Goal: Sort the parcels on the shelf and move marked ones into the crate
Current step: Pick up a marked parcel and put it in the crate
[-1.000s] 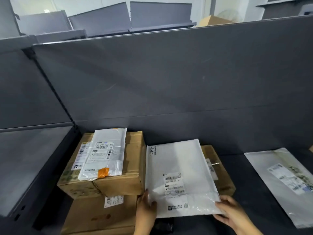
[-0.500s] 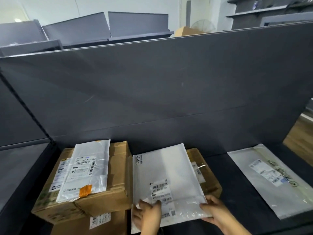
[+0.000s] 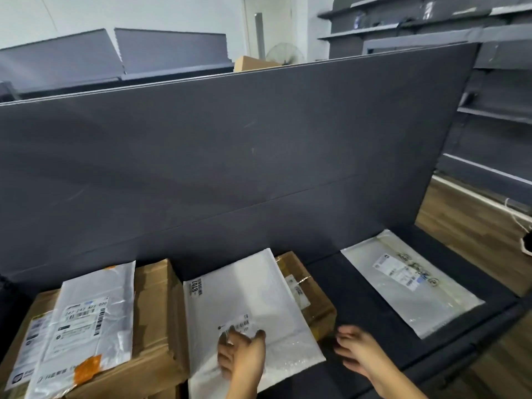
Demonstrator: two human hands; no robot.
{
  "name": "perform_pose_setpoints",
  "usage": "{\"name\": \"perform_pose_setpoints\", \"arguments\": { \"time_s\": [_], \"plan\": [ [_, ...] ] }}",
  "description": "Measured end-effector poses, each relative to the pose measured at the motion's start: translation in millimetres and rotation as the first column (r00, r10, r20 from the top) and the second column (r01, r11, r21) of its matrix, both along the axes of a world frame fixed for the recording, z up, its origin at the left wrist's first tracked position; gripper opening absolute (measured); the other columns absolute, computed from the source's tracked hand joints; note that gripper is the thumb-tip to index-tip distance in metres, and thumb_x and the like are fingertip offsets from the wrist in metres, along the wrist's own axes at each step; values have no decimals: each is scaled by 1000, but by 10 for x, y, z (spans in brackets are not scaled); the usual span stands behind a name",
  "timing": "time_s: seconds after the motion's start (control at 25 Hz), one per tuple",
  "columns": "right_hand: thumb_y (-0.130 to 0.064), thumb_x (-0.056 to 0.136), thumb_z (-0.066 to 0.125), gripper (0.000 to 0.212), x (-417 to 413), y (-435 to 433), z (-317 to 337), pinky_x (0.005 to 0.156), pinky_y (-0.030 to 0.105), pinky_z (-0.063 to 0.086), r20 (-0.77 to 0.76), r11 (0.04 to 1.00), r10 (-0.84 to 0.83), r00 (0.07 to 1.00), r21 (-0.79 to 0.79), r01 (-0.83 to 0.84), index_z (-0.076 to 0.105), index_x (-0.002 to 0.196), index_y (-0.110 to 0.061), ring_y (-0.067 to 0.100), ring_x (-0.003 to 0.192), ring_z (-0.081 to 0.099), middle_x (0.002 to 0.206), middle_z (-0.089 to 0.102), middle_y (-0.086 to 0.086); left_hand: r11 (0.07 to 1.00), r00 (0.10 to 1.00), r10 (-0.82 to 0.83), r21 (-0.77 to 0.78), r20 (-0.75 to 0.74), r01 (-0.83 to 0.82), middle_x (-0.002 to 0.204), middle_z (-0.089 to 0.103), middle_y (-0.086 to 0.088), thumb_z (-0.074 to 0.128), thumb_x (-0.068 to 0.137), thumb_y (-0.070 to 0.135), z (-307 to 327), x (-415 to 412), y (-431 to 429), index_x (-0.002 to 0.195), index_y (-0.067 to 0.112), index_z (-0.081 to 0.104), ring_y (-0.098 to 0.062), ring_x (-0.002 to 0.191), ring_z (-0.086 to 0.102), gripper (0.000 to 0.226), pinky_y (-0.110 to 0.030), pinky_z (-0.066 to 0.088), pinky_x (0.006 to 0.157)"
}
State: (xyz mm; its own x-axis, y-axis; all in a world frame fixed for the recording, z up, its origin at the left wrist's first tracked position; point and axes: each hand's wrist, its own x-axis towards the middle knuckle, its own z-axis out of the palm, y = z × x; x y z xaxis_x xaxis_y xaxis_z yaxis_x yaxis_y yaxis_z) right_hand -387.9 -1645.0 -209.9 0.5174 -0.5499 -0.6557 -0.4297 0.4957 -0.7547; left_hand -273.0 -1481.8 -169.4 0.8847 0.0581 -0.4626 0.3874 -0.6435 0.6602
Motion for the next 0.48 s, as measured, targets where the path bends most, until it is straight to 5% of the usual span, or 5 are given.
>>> {"name": "perform_pose_setpoints", "arguments": {
  "time_s": [0.28, 0.48],
  "plan": [
    [-14, 94, 52, 23, -782, -414, -89, 67, 30, 45, -7, 978, -209, 978, -1, 209, 52, 116, -11, 25, 96, 60, 116, 58, 10, 966, 963, -259, -12, 70, 260, 152, 14, -12, 53, 89, 27, 195, -201, -668, 144, 14, 22, -31, 142, 10, 65, -41, 10, 117],
    [-11, 95, 50, 20, -1659, -825, -115, 93, 40, 39, -22, 898, -438, 899, 26, 439, 51, 115, -10, 29, 101, 55, 116, 54, 9, 874, 872, -485, -6, 66, 487, 156, 3, -17, 49, 91, 29, 217, -597, -1380, 148, 9, 11, -33, 145, 1, 72, -42, 5, 119]
  ]
}}
